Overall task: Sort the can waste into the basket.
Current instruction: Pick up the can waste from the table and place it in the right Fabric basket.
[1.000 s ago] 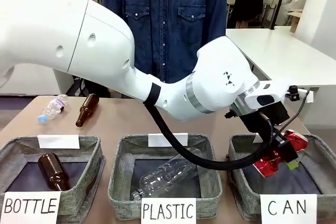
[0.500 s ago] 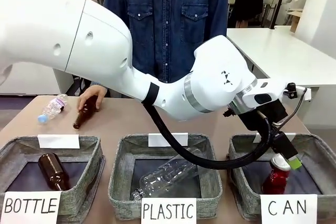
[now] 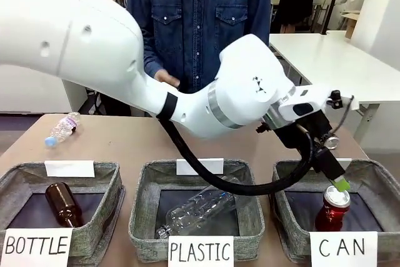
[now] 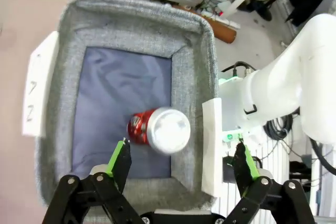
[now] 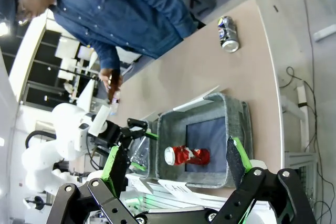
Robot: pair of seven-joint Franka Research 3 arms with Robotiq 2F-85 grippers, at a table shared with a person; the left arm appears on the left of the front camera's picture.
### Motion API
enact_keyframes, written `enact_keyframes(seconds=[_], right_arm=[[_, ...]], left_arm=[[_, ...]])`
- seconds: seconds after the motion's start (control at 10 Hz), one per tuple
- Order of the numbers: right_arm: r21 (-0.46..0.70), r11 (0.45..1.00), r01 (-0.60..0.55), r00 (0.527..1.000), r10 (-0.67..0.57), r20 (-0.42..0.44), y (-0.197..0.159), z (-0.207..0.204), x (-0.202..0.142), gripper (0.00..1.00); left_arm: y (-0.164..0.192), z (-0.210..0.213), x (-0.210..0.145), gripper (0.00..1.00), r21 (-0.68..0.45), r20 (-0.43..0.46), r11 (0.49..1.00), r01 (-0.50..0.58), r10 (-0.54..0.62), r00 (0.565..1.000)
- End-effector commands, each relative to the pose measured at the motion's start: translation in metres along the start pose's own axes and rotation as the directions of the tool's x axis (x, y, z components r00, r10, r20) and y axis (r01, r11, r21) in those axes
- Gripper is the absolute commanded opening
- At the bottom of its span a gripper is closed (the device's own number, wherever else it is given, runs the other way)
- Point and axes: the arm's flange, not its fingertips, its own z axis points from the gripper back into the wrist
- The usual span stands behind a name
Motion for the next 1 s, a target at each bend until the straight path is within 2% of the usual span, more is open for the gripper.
enact_keyframes(seconds=[0.0,0.2,0.4,0.5,0.6,0.7,0.8,0.9], right_arm=[[0.004,1.000,-0.005,1.000,0.005,0.002,0.003,-0.003,0.003,1.00],[-0.003,1.000,-0.007,0.999,0.007,-0.033,0.009,-0.019,0.002,1.00],[-0.007,0.999,-0.042,0.997,0.041,-0.066,0.025,-0.035,0.001,1.00],[0.000,0.998,-0.055,0.996,0.055,-0.076,0.042,-0.048,0.001,1.00],[0.007,0.998,-0.068,0.995,0.069,-0.072,0.059,-0.062,0.001,1.00],[0.029,0.998,-0.057,0.995,0.059,-0.075,0.079,-0.081,-0.003,1.00],[0.049,0.996,-0.081,0.990,0.086,-0.110,0.101,-0.105,-0.014,1.00],[0.090,0.993,-0.069,0.983,0.083,-0.163,0.126,-0.136,-0.029,1.00]], left_arm=[[-0.044,0.049,-0.032,1.00,0.004,-0.014,0.996,-0.093,0.093,0.996],[-0.076,0.117,-0.064,1.00,0.058,0.010,0.994,-0.089,0.089,0.996],[-0.080,0.190,-0.103,1.00,0.078,0.070,0.974,-0.214,0.209,0.975],[-0.084,0.234,-0.130,1.00,0.079,0.134,0.948,-0.307,0.295,0.946],[-0.090,0.282,-0.160,1.00,0.013,0.183,0.909,-0.417,0.408,0.894],[-0.096,0.335,-0.194,1.00,-0.045,0.245,0.854,-0.518,0.512,0.823],[-0.100,0.388,-0.234,1.00,-0.004,0.369,0.768,-0.641,0.597,0.712],[-0.110,0.436,-0.283,1.00,-0.078,0.404,0.715,-0.694,0.659,0.634]])
